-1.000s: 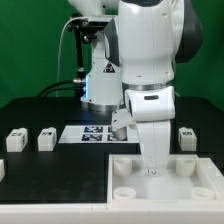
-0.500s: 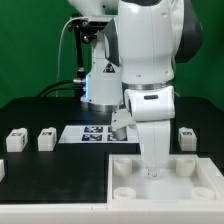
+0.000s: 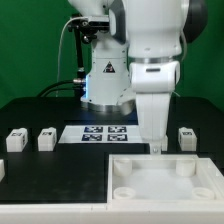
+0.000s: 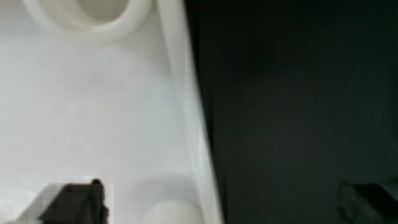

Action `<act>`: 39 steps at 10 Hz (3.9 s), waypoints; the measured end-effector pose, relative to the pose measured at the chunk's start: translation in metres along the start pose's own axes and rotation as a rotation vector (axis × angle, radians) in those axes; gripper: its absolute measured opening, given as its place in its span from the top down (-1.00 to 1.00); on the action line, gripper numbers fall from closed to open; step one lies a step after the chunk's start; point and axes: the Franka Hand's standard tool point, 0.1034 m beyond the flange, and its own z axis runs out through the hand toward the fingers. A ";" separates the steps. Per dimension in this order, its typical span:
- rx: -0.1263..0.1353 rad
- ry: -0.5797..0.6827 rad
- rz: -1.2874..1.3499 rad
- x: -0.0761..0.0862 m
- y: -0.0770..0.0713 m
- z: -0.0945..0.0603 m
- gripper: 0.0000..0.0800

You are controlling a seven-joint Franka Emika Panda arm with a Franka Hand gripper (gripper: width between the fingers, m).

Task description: Assemble one leg

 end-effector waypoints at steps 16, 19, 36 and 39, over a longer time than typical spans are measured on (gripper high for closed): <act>-0.003 0.035 0.795 0.042 -0.021 -0.024 -0.62; 0.082 -0.111 1.067 0.051 -0.046 -0.011 -0.62; 0.444 -0.646 1.239 0.064 -0.083 0.026 -0.62; 0.563 -0.769 1.301 0.061 -0.110 0.044 -0.62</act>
Offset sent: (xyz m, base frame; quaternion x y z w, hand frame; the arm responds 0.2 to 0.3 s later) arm 0.0000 0.0000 0.0000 0.0000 0.0000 0.2667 0.9638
